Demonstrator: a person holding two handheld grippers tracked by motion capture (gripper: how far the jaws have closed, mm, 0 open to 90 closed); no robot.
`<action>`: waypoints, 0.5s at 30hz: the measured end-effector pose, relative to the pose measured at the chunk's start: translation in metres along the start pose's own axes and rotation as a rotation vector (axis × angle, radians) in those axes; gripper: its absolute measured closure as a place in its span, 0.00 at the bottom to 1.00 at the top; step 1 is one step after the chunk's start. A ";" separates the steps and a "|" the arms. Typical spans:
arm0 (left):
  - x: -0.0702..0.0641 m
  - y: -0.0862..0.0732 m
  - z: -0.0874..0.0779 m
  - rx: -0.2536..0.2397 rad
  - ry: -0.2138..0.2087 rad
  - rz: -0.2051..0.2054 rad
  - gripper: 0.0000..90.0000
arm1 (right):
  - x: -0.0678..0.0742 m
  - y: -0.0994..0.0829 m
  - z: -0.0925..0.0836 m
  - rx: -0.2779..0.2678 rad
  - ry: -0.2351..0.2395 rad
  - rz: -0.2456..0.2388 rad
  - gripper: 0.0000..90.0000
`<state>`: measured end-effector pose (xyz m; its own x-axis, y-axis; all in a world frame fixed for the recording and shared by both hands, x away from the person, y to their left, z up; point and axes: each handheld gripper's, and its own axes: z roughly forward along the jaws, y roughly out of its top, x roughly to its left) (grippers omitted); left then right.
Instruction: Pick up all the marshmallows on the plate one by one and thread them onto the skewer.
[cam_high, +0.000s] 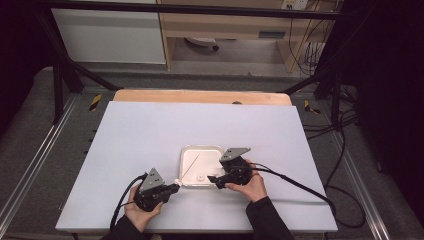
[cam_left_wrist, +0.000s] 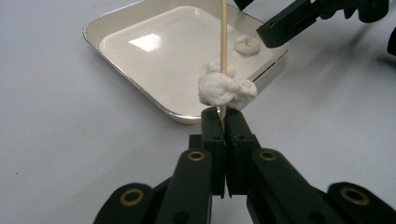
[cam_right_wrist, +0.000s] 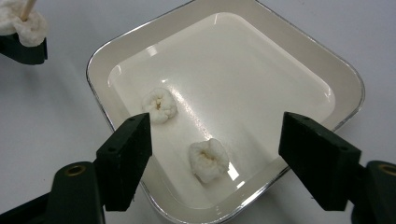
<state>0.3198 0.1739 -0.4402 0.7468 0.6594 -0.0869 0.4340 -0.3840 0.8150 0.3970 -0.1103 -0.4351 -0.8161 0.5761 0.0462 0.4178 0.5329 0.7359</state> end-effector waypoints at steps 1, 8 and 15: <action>0.000 0.000 0.000 -0.001 0.000 0.000 0.98 | 0.000 0.000 0.000 0.003 0.003 -0.003 0.34; -0.001 0.000 0.000 0.002 -0.003 0.002 0.98 | 0.000 -0.004 0.004 0.010 -0.006 -0.033 0.52; -0.001 0.000 0.001 0.004 -0.004 0.002 0.98 | 0.001 -0.007 0.008 0.044 -0.010 -0.061 0.65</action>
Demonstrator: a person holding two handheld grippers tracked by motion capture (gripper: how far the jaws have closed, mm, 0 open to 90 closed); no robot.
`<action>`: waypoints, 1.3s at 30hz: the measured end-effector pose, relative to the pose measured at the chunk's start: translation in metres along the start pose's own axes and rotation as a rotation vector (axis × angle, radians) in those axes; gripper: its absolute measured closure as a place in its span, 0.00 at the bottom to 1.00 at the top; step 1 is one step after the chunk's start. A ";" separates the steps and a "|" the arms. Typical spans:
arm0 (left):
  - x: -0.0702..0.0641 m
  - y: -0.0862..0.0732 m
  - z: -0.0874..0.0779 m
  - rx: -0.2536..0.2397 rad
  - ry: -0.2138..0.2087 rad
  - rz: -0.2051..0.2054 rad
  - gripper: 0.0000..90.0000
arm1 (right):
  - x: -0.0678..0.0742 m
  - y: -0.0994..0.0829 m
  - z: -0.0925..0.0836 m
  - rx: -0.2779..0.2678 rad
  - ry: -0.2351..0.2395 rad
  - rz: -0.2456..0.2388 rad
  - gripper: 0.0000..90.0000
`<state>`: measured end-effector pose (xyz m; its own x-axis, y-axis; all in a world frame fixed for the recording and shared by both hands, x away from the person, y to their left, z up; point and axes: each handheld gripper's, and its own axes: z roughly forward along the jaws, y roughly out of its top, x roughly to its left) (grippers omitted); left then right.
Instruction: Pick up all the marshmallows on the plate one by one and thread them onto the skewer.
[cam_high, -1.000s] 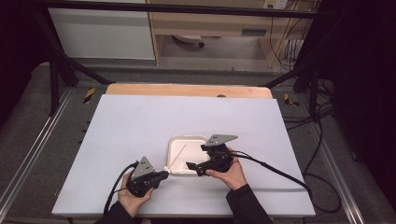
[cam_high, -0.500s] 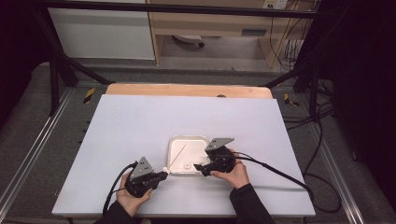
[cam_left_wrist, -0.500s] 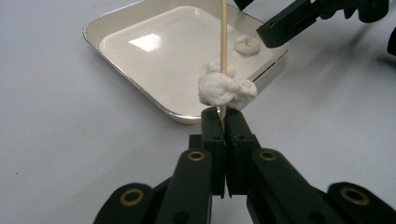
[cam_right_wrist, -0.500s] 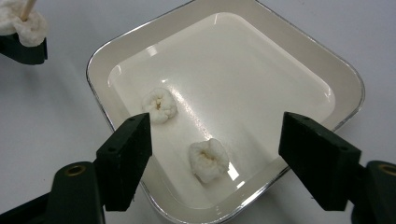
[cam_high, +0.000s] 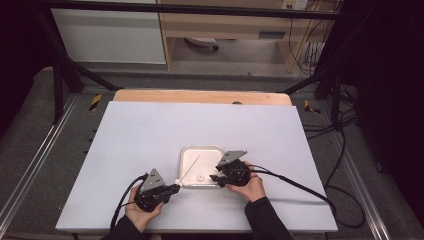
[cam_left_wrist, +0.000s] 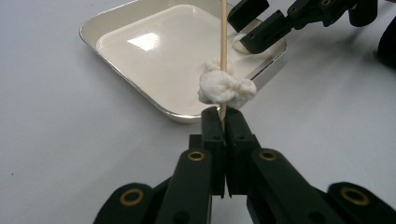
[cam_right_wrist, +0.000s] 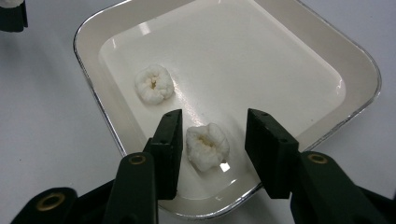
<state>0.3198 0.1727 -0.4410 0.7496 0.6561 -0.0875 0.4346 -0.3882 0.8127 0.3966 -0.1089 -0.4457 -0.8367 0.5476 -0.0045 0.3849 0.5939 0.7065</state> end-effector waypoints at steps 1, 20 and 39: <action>0.000 0.000 0.000 0.001 0.000 -0.001 0.98 | 0.000 0.000 0.000 0.003 -0.002 0.000 0.66; -0.001 0.000 0.000 0.003 -0.004 0.000 0.98 | -0.002 -0.003 0.001 -0.009 0.023 0.047 0.79; -0.002 0.000 0.000 -0.003 -0.010 0.004 0.98 | -0.009 0.009 -0.033 -0.148 0.082 0.127 0.82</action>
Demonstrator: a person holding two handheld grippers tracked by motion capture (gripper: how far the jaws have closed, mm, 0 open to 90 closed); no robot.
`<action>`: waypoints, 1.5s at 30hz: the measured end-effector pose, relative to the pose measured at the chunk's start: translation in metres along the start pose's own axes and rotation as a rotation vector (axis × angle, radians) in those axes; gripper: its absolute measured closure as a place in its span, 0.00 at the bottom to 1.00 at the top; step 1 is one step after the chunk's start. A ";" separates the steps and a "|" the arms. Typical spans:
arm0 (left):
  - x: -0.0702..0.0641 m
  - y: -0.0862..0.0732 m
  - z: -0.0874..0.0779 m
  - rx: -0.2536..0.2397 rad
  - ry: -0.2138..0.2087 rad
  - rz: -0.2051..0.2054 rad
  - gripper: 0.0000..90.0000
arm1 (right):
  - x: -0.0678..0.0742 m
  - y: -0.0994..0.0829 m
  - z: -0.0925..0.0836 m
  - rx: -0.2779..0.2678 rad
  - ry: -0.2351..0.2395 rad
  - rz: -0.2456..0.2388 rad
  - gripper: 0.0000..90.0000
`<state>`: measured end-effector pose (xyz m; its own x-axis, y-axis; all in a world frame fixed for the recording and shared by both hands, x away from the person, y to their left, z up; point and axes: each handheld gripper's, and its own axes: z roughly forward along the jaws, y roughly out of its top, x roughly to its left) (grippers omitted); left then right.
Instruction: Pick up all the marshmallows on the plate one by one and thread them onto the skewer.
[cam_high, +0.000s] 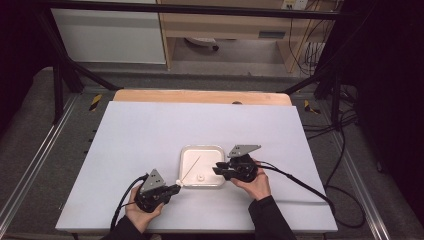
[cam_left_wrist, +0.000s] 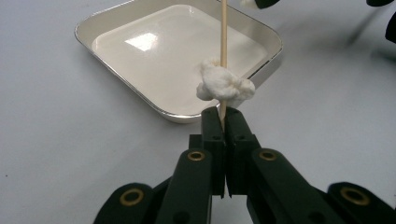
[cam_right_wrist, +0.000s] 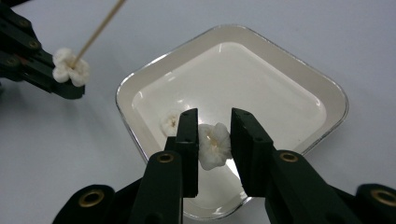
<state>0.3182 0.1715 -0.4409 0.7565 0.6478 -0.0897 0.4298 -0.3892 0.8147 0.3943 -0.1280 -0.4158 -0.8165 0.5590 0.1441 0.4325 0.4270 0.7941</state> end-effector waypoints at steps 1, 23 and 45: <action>0.000 0.000 0.000 0.000 -0.001 0.003 0.98 | 0.000 0.001 -0.002 -0.010 0.005 0.007 0.82; -0.002 0.001 0.000 -0.015 -0.003 0.007 0.98 | -0.008 0.027 -0.035 -0.252 0.121 0.188 0.81; -0.003 0.001 -0.001 -0.027 -0.005 0.015 0.98 | -0.005 0.042 -0.009 -0.284 0.213 0.273 0.81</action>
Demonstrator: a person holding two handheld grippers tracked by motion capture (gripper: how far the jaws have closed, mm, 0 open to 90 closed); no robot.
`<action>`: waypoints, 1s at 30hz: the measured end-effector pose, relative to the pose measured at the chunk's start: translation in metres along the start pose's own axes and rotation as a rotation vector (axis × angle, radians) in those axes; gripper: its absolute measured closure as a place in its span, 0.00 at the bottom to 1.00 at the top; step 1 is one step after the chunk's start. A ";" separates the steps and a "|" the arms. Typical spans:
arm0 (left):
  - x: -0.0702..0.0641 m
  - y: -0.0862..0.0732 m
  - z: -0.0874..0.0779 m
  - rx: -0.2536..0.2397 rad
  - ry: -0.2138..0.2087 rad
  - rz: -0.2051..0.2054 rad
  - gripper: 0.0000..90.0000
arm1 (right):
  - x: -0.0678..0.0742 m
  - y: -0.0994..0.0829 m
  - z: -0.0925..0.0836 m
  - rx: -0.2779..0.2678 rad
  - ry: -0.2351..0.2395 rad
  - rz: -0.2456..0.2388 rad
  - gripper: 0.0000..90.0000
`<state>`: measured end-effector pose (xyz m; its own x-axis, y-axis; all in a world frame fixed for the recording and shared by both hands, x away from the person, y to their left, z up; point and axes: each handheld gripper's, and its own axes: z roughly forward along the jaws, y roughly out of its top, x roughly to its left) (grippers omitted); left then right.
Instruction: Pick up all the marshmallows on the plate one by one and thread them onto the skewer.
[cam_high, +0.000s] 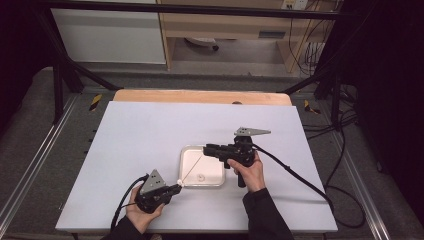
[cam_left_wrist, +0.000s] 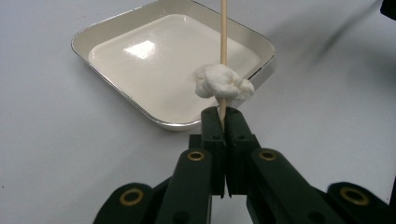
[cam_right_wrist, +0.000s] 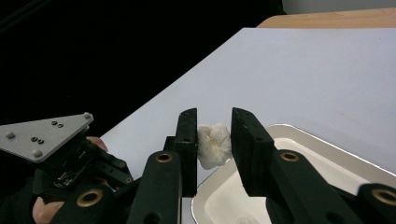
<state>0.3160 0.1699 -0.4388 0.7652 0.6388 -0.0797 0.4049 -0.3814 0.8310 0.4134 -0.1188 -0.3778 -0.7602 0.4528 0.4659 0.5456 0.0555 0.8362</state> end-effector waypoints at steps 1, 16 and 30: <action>0.000 0.000 0.000 0.000 -0.001 0.000 0.98 | 0.000 0.000 0.001 -0.001 0.003 -0.003 0.81; 0.000 -0.001 0.000 -0.006 -0.001 -0.008 0.98 | 0.003 -0.005 0.009 0.019 0.028 0.003 0.82; 0.000 -0.002 0.000 -0.006 0.002 -0.011 0.98 | 0.010 -0.018 0.016 0.002 0.048 0.017 0.86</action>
<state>0.3150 0.1702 -0.4405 0.7600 0.6440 -0.0874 0.4098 -0.3704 0.8336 0.4021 -0.1011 -0.3928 -0.7668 0.4106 0.4933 0.5590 0.0496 0.8277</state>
